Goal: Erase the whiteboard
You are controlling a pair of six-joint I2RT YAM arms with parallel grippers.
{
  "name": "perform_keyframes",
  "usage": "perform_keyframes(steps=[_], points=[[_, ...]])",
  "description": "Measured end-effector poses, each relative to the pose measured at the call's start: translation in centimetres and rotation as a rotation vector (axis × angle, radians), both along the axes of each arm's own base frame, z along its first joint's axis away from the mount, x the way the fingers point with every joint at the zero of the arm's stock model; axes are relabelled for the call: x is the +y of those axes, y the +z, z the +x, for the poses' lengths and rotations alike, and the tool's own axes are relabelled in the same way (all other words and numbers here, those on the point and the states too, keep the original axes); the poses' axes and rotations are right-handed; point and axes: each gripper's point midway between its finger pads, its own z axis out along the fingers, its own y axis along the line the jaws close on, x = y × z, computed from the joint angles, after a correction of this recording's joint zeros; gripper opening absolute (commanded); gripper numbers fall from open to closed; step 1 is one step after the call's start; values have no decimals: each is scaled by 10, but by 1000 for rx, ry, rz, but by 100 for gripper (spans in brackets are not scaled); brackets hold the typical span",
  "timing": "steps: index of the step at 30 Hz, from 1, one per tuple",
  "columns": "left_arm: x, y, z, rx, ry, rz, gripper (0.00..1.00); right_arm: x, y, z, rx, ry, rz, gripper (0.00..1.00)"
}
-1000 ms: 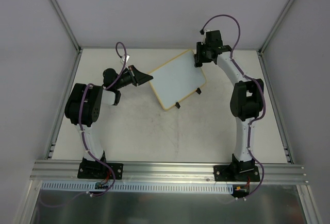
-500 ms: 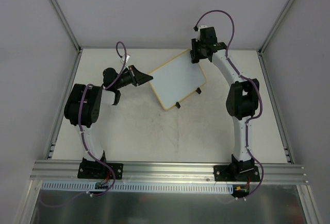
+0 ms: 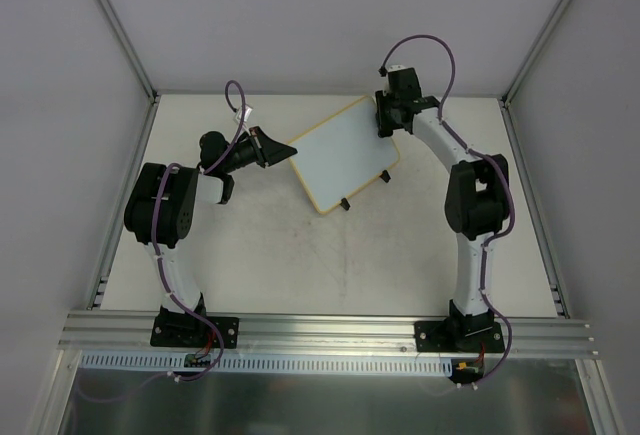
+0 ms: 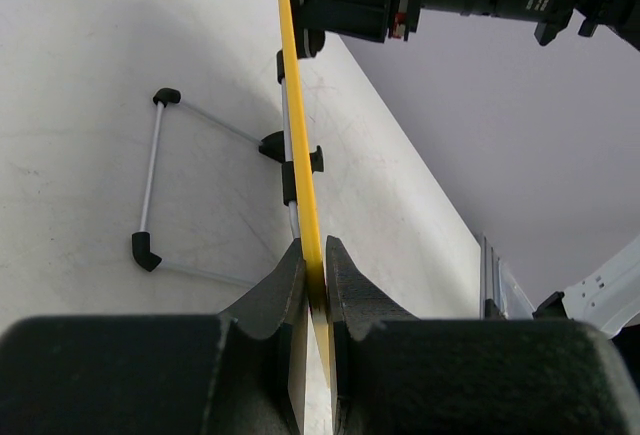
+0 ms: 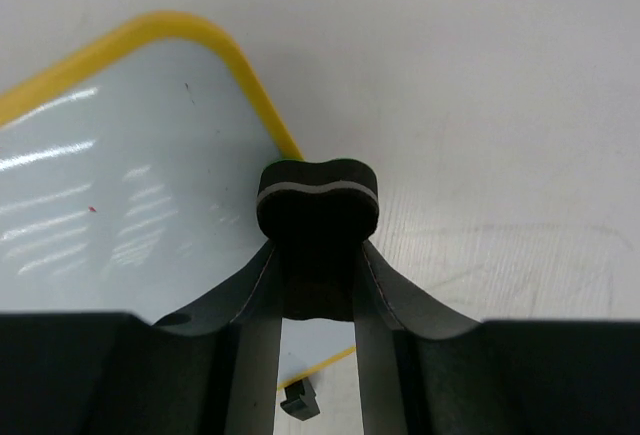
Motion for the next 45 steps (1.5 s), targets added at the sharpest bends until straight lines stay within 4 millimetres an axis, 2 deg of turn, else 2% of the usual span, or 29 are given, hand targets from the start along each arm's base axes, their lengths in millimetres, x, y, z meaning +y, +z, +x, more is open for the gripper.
perform_keyframes(steps=[8,18,24,36,45], points=[[-1,0,0,-1,-2,0,0,-29,-36,-34,96,-34,-3,0],[-1,0,-1,-4,-5,1,0,-29,-36,-36,120,-29,34,0],[-1,0,-1,-4,-6,1,0,-16,-26,-28,127,-1,89,0],[-1,0,-1,-6,-7,3,0,23,18,7,30,82,191,0],[-1,-1,-1,-3,-7,4,0,32,24,13,13,113,213,0]])
